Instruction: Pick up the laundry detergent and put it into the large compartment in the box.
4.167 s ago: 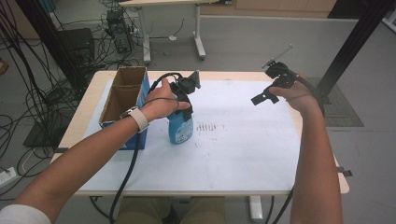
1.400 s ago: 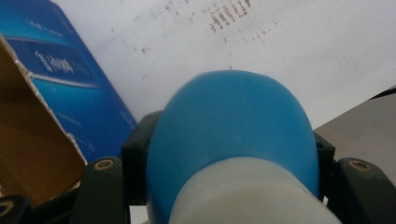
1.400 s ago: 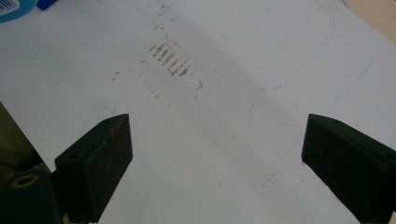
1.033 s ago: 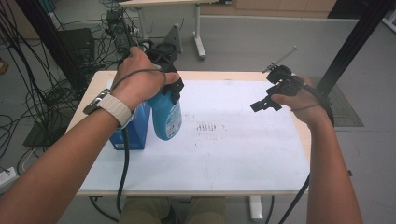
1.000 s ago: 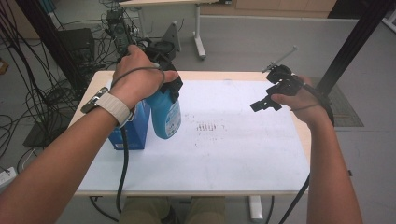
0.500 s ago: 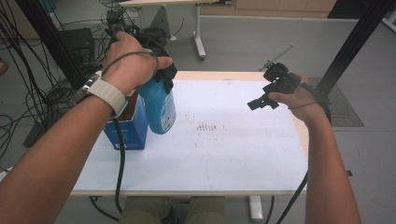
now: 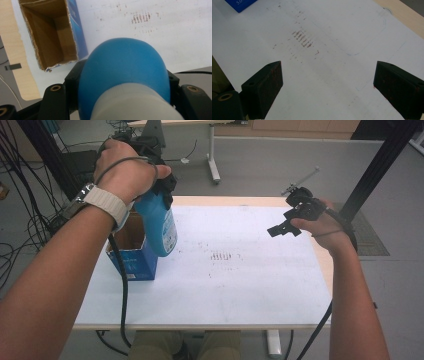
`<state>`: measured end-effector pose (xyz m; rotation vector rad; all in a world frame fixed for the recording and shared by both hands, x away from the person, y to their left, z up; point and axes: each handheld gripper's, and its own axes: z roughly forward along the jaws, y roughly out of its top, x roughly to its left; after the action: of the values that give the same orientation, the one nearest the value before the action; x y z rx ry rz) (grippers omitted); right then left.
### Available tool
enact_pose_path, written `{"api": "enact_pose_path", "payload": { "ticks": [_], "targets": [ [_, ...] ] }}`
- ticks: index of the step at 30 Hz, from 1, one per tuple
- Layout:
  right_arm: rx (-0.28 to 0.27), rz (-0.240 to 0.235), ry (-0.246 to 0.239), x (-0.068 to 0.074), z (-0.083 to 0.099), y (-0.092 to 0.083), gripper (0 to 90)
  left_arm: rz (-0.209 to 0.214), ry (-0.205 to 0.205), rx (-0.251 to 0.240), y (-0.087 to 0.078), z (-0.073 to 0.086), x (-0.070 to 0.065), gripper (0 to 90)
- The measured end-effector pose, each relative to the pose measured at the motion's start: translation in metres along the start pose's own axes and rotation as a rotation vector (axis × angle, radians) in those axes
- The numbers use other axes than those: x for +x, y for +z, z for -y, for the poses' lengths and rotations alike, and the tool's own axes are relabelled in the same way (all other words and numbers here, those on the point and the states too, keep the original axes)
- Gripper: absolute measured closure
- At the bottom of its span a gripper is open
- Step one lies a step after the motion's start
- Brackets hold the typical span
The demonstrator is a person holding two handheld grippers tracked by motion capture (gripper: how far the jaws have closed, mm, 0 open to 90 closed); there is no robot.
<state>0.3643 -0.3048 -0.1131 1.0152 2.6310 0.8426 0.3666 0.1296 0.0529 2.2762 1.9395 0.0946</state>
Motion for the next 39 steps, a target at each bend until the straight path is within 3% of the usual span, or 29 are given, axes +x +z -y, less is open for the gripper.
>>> {"api": "enact_pose_path", "payload": {
  "ticks": [5, 12, 39],
  "targets": [
    [-0.007, -0.002, -0.004, -0.001, 0.001, 0.000, 8.5, -0.015, -0.025, 0.005, -0.001, -0.002, 0.004, 38.9],
    [-0.009, -0.005, -0.006, -0.004, -0.001, 0.003, 8.5, 0.006, -0.069, 0.008, 0.001, -0.003, 0.019, 38.9],
    [-0.002, -0.009, -0.013, -0.012, -0.008, 0.014, 8.5, 0.019, -0.179, -0.030, -0.034, -0.003, 0.065, 38.9]
  ]
}}
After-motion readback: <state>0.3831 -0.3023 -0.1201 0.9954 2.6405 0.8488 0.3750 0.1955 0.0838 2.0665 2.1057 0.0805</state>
